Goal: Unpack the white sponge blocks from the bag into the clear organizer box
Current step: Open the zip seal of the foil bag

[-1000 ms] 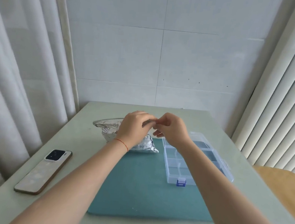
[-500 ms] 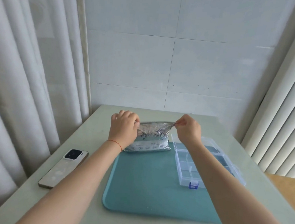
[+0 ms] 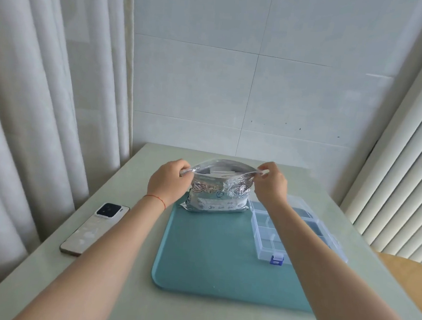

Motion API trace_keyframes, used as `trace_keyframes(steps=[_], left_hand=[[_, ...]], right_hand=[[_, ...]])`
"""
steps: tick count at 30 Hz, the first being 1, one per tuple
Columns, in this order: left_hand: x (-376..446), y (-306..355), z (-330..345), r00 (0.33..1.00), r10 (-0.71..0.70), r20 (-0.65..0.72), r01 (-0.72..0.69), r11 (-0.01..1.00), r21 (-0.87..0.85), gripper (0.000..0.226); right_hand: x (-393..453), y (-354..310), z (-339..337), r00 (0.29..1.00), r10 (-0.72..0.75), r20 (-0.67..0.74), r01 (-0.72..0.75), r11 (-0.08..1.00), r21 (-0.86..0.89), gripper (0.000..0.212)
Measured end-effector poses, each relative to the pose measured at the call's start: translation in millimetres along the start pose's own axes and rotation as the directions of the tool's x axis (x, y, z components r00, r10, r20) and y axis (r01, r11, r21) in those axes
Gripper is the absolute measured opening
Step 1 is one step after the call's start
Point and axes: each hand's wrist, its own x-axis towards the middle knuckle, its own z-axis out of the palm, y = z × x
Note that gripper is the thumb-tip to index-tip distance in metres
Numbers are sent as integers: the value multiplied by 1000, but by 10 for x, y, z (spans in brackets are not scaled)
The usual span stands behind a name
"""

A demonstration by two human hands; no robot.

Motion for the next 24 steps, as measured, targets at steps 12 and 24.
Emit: trace_keyframes(steps=[12,24], left_hand=[[159,262,71,999,-48,24,46,997,54,13],[75,181,350,984,79,-160,-97,990,-106,14]], right_hand=[[-201,-194,-100,894,-449,14,440,869,-227,14],[-279,-30,132,829,-471,301,549,784,-288,47]])
